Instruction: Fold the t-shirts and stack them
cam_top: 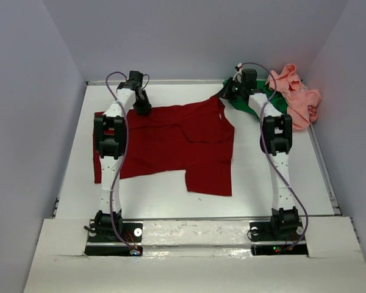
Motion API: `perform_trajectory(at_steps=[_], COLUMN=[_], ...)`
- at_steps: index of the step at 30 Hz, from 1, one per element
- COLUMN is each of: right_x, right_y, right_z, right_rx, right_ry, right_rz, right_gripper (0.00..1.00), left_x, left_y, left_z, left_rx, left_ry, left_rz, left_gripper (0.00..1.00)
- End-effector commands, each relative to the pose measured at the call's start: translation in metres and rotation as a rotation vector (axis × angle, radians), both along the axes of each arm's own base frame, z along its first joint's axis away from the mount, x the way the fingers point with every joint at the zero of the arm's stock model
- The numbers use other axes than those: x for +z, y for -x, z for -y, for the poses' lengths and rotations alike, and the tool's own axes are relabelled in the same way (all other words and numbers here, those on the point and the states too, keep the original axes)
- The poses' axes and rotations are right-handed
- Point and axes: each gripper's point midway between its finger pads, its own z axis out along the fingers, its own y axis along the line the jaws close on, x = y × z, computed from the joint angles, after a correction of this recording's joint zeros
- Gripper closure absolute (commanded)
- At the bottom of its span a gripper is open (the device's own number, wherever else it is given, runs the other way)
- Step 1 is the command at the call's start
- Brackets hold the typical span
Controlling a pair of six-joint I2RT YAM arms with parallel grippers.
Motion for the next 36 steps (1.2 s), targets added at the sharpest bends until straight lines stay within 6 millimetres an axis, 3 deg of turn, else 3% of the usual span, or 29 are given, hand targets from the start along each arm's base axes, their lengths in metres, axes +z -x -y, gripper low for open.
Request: perform_trajectory(at_steps=[1,6,8,9,11,14,15,17,18,21,23,24,25,26,27,28,29,30,31,32,34,35,36], right_x=[0.062,0.059,0.061,0.062,0.067,0.076,0.080,0.089,0.091,0.104,0.115,0.133,0.135,0.141,0.165,0.166,0.160,0.158,0.185,0.160,0.154,0.167,0.138], right_y=[-0.007,-0.006,-0.007,-0.007,-0.008,-0.008,-0.008,-0.008,-0.008,-0.006,-0.003,0.001,0.006,0.010,0.018,0.027,0.038,0.050,0.066,0.085,0.114,0.133,0.157], right_z=[0.005,0.007,0.007,0.007,0.007,0.008,0.009,0.010,0.010,0.012,0.013,0.014,0.014,0.016,0.017,0.017,0.018,0.019,0.020,0.020,0.022,0.024,0.027], right_rx=[0.004,0.001,0.000,-0.002,-0.001,-0.010,-0.011,-0.013,-0.015,-0.020,-0.023,-0.022,-0.021,-0.029,-0.032,-0.030,-0.029,-0.032,-0.035,-0.032,-0.030,-0.032,-0.032], right_ry=[-0.003,0.007,0.008,0.007,0.005,0.011,0.013,0.019,0.022,0.034,0.037,0.037,0.038,0.041,0.037,0.036,0.034,0.035,0.024,0.021,0.016,0.018,0.032], right_rz=[0.135,0.132,0.137,0.140,0.149,0.164,0.173,0.193,0.196,0.220,0.232,0.259,0.252,0.249,0.273,0.240,0.196,0.153,0.176,0.094,0.029,0.029,-0.074], right_gripper=[1.00,1.00,0.95,0.81,0.62,0.52,0.51,0.45,0.44,0.42,0.43,0.43,0.43,0.43,0.43,0.44,0.45,0.46,0.46,0.46,0.47,0.47,0.48], left_x=[-0.030,-0.025,-0.022,-0.019,-0.014,0.009,0.031,0.049,0.075,0.118,0.144,0.172,0.184,0.193,0.223,0.232,0.229,0.249,0.248,0.241,0.226,0.221,0.205], left_y=[0.002,-0.013,-0.017,-0.021,-0.025,-0.041,-0.047,-0.053,-0.064,-0.080,-0.086,-0.087,-0.086,-0.083,-0.074,-0.069,-0.060,-0.041,-0.030,-0.005,0.022,0.035,0.062], left_z=[-0.029,-0.029,-0.026,-0.023,-0.018,-0.010,-0.009,-0.006,-0.004,-0.003,-0.005,-0.007,-0.011,-0.014,-0.017,-0.024,-0.029,-0.032,-0.030,-0.033,-0.047,-0.055,-0.066], left_rx=[0.061,0.061,0.052,0.043,0.033,0.027,0.027,0.032,0.032,0.037,0.048,0.055,0.071,0.079,0.089,0.113,0.130,0.143,0.142,0.145,0.181,0.186,0.200], left_ry=[-0.038,-0.005,0.008,0.022,0.046,0.074,0.082,0.101,0.114,0.139,0.132,0.130,0.118,0.110,0.107,0.086,0.074,0.073,0.082,0.074,0.014,-0.020,-0.047], left_rz=[-0.064,-0.020,-0.002,0.013,0.035,0.141,0.198,0.261,0.344,0.458,0.513,0.567,0.591,0.605,0.647,0.658,0.634,0.640,0.622,0.576,0.525,0.506,0.458], left_gripper=[0.62,0.61,0.61,0.61,0.61,0.61,0.61,0.59,0.57,0.56,0.56,0.56,0.56,0.56,0.56,0.56,0.56,0.56,0.56,0.56,0.56,0.56,0.56])
